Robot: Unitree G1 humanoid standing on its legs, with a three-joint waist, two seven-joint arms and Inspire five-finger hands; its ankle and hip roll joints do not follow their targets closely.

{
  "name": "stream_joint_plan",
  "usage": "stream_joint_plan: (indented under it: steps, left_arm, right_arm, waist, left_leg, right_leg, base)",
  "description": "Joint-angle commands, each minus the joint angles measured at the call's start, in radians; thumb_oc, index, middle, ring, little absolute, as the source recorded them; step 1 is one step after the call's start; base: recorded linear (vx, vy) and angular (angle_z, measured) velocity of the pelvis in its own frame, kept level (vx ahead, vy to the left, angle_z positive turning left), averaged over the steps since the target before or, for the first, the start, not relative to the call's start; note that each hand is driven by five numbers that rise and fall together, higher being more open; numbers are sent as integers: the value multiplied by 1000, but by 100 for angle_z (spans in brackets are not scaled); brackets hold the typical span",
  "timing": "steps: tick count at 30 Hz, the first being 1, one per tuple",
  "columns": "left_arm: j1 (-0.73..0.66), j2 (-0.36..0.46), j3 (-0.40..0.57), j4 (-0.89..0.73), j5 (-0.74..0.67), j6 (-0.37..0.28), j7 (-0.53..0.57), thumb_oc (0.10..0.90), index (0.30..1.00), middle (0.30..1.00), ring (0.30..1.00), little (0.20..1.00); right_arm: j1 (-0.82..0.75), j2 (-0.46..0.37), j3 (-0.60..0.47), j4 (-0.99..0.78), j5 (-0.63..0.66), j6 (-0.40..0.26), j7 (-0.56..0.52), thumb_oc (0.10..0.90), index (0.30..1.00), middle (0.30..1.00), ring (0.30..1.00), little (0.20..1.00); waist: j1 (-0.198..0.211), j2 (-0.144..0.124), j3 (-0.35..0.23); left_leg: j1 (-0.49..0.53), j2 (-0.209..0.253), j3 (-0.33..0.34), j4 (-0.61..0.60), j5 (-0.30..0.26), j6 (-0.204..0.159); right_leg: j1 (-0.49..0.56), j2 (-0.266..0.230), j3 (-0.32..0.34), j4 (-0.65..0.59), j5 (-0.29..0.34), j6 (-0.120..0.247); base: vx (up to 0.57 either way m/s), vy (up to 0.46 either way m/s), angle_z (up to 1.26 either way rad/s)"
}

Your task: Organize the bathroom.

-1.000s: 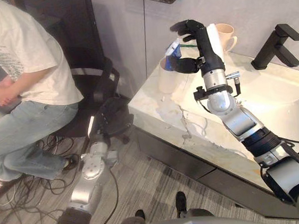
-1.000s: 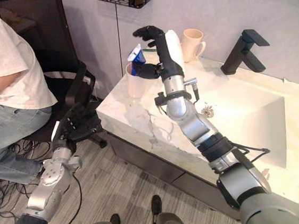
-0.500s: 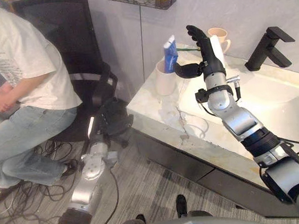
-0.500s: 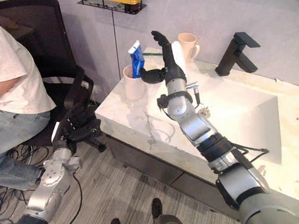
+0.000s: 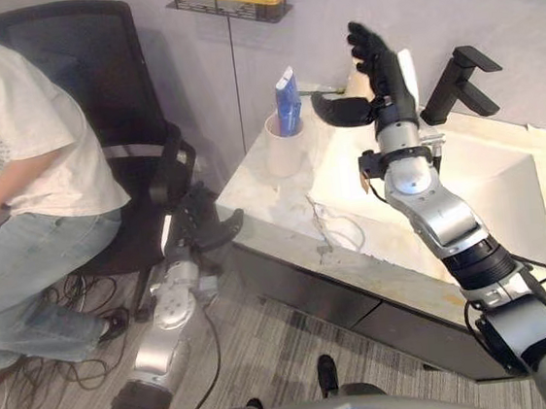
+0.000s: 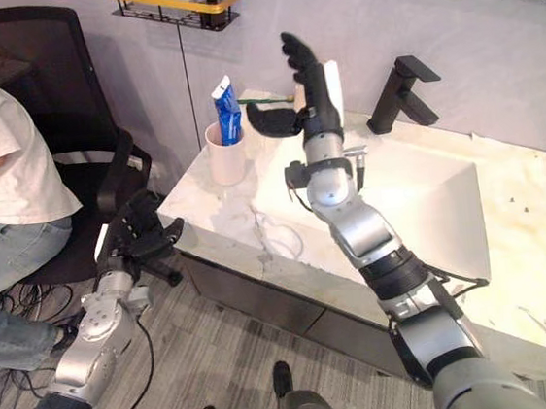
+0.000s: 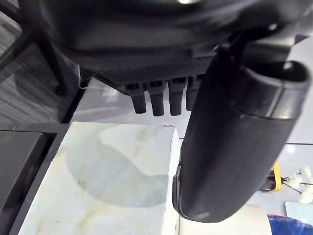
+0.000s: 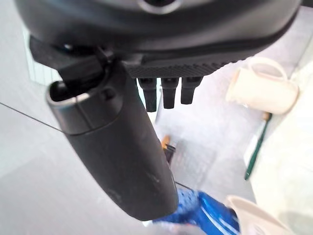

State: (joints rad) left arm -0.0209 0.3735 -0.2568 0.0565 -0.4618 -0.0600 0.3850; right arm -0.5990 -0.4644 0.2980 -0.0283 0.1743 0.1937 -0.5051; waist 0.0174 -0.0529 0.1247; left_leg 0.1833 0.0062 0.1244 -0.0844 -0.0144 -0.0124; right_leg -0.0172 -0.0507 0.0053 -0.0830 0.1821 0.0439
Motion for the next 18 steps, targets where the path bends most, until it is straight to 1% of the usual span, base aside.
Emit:
stream_joint_plan:
  steps: [1, 3, 4, 5, 7, 9, 10, 11, 12, 14, 15, 16, 18]
  left_arm:
    - [-31, 6, 10, -24, 36, -95, 8, 800, 900, 900, 900, 900]
    - [-25, 0, 14, 17, 56, -105, 19, 800, 900, 900, 900, 900]
    - [-21, 0, 17, 36, 38, -109, 12, 800, 900, 900, 900, 900]
    - [-19, -1, 20, 54, 27, -112, 13, 800, 900, 900, 900, 900]
    - [-10, 5, 36, 98, 60, -132, 20, 800, 900, 900, 900, 900]
    - [2, 12, 47, 123, 49, -146, 12, 800, 900, 900, 900, 900]
    - [16, 9, 60, 165, 39, -158, 7, 800, 900, 900, 900, 900]
    - [19, 9, 67, 179, 42, -162, 3, 800, 900, 900, 900, 900]
    - [27, 10, 77, 209, 61, -172, 13, 800, 900, 900, 900, 900]
    - [37, 8, 90, 252, 61, -177, 21, 800, 900, 900, 900, 900]
    - [37, 7, 91, 259, 56, -171, 25, 800, 900, 900, 900, 900]
    - [47, -11, 112, 355, 25, -190, 20, 800, 900, 900, 900, 900]
    - [54, -22, 126, 423, 35, -201, 33, 800, 900, 900, 900, 900]
  right_arm:
    - [-59, -61, -141, -58, 1, -166, -107, 800, 900, 900, 900, 900]
    - [-26, -95, -198, -49, 32, -206, -138, 800, 900, 900, 900, 900]
    - [-11, -111, -221, -40, 43, -228, -147, 800, 900, 900, 900, 900]
    - [-1, -123, -238, -33, 43, -242, -160, 800, 900, 900, 900, 900]
    - [32, -160, -289, -22, 50, -274, -162, 800, 900, 900, 900, 900]
    - [63, -189, -329, -23, 57, -298, -176, 800, 900, 900, 900, 900]
    - [103, -224, -379, -14, 49, -321, -189, 800, 900, 900, 900, 900]
    - [114, -235, -393, -9, 50, -333, -196, 800, 900, 900, 900, 900]
    - [146, -261, -434, 1, 55, -358, -211, 800, 900, 900, 900, 900]
    - [193, -289, -485, 14, 66, -398, -228, 800, 900, 900, 900, 900]
    - [201, -293, -493, 15, 61, -402, -241, 800, 900, 900, 900, 900]
    - [257, -327, -558, 40, 55, -433, -262, 800, 900, 900, 900, 900]
    - [295, -353, -602, 58, 56, -442, -288, 800, 900, 900, 900, 900]
  waist:
    - [-23, -10, -101]
    - [-36, -11, -104]
    - [-41, -11, -105]
    - [-44, -12, -106]
    - [-54, -12, -107]
    - [-61, -12, -108]
    - [-71, -12, -110]
    - [-73, -12, -111]
    - [-81, -12, -112]
    - [-92, -12, -114]
    - [-93, -12, -115]
    - [-108, -12, -118]
    - [-119, -14, -120]
  left_leg:
    - [-63, -3, -56, -3, 1, 37]
    - [-60, -3, -46, -3, -4, 37]
    - [-58, -3, -44, -3, -6, 38]
    - [-58, -3, -42, -3, -7, 38]
    - [-56, -2, -36, -3, -8, 38]
    - [-56, -2, -31, -3, -9, 39]
    - [-57, -1, -24, -3, -9, 38]
    - [-56, -1, -22, -3, -10, 38]
    - [-57, -1, -16, -3, -11, 39]
    - [-57, 0, -10, -3, -11, 38]
    - [-57, 1, -8, -3, -11, 38]
    - [-59, 3, 0, -3, -11, 36]
    - [-60, 4, 6, -3, -10, 36]
  right_leg:
    - [95, -22, 5, -4, -80, 7]
    - [93, -20, 12, -4, -77, 10]
    - [92, -20, 16, -4, -76, 11]
    - [91, -19, 18, -4, -76, 12]
    - [88, -18, 23, -4, -74, 14]
    - [85, -17, 29, -4, -73, 16]
    - [81, -15, 35, -4, -71, 18]
    - [80, -15, 37, -4, -71, 19]
    - [77, -12, 43, -4, -70, 20]
    - [72, -10, 49, -4, -69, 22]
    - [71, -10, 50, -4, -68, 22]
    - [66, -7, 58, -4, -67, 25]
    - [63, -4, 63, -4, -66, 27]
  base:
    - [-5, 58, -8]
    - [1, 57, -4]
    - [11, 45, -6]
    - [7, 30, -8]
    - [0, 21, -12]
    - [-1, 18, -15]
    - [2, 17, -13]
    - [3, 15, -15]
    - [2, 9, -21]
    - [0, 8, -22]
    - [1, 9, -17]
    - [2, 7, -17]
    - [1, -1, -17]
